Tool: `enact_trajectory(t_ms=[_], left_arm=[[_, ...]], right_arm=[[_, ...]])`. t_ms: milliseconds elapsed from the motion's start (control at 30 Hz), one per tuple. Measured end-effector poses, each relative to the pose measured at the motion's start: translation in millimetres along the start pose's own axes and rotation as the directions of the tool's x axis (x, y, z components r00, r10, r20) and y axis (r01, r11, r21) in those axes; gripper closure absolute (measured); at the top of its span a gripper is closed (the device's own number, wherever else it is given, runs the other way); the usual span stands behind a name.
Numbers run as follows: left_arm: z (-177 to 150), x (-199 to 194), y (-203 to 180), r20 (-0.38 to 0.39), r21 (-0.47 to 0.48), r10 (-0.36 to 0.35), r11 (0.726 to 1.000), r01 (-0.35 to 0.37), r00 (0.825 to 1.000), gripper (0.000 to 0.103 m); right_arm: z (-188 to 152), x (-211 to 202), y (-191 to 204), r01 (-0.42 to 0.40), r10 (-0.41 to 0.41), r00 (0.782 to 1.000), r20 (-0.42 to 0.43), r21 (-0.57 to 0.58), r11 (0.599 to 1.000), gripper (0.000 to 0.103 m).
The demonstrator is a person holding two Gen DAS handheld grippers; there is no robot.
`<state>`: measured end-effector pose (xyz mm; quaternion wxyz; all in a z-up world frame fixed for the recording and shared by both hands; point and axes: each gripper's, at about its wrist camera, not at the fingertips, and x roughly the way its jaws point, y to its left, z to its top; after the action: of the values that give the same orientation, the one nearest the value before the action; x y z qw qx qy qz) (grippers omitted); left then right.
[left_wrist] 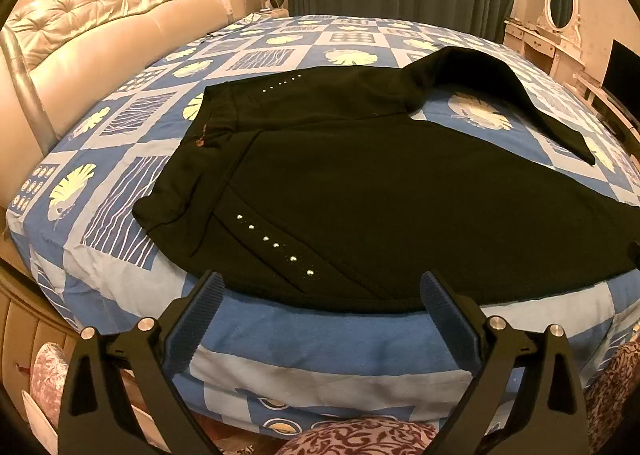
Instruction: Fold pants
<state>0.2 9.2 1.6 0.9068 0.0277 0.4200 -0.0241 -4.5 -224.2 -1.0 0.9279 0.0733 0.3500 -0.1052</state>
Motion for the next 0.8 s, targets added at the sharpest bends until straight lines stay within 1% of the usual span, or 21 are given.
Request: enact_trajectory(t_ms=[233,333,367,400,433,467,533,567,633,667,700,733,767,800], left_arm=[[1,-3,-1,0.013,-0.009,-0.006,1.000,0.006,1.000,0.005],[3,-4,1,0.031,-0.039,-0.037,0.999,0.038,0.999,0.005],[4,-2,3,0.005,-0.065,-0.065,0.996,0.065,0.998,0.005],[5,1,3,-0.019,-0.072,-0.078,0.994,0.077,0.997,0.005],[7,4,3,-0.051,-0.060,-0.090,0.994,0.087,0.995,0.005],[10,9,1,-0.086,-0.018,-0.103,0.995,0.102,0.991,0.005],[12,7,3,-0.077,0.001,-0.105,0.994,0.106,0.991,0.005],[18,6,9,-0.075,-0.011,-0.141,0.990,0.141,0.987,0.005],[32,7,26,-0.101,-0.081,-0.236,0.970,0.228,0.966,0.005],[43,10,41,-0.117,-0.143,-0.300,0.948,0.283,0.947,0.005],[52,12,53,-0.110,-0.178,-0.345,0.929,0.323,0.932,0.005],[62,13,66,-0.085,-0.202,-0.372,0.915,0.350,0.924,0.005],[79,14,85,-0.043,-0.221,-0.358,0.914,0.341,0.933,0.005],[89,15,95,-0.024,-0.231,-0.341,0.916,0.327,0.940,0.005]], right_arm=[[0,0,0,-0.002,0.002,1.000,-0.001,0.000,1.000,0.002],[0,1,-1,-0.003,0.003,1.000,-0.002,0.001,1.000,0.002],[0,1,-1,-0.004,0.004,1.000,-0.002,0.001,1.000,0.002],[-1,1,-1,-0.004,0.004,1.000,-0.003,0.000,1.000,0.002],[-2,2,-1,-0.006,0.006,1.000,-0.005,0.000,1.000,0.002],[-2,2,0,-0.008,0.008,1.000,-0.007,0.000,1.000,0.002],[-3,3,1,-0.012,0.012,1.000,-0.012,-0.005,1.000,0.002],[-4,4,2,-0.017,0.017,1.000,-0.013,-0.008,1.000,0.002],[-3,6,5,-0.026,0.026,0.999,-0.024,-0.014,1.000,0.002],[-3,7,7,-0.035,0.034,0.999,-0.031,-0.016,0.999,0.002],[-1,8,9,-0.041,0.040,0.999,-0.035,-0.017,0.999,0.002],[2,9,11,-0.053,0.052,0.998,-0.040,-0.016,0.998,0.002],[4,9,14,-0.064,0.063,0.997,-0.040,-0.016,0.998,0.002],[6,9,16,-0.071,0.070,0.997,-0.039,-0.017,0.997,0.002]])
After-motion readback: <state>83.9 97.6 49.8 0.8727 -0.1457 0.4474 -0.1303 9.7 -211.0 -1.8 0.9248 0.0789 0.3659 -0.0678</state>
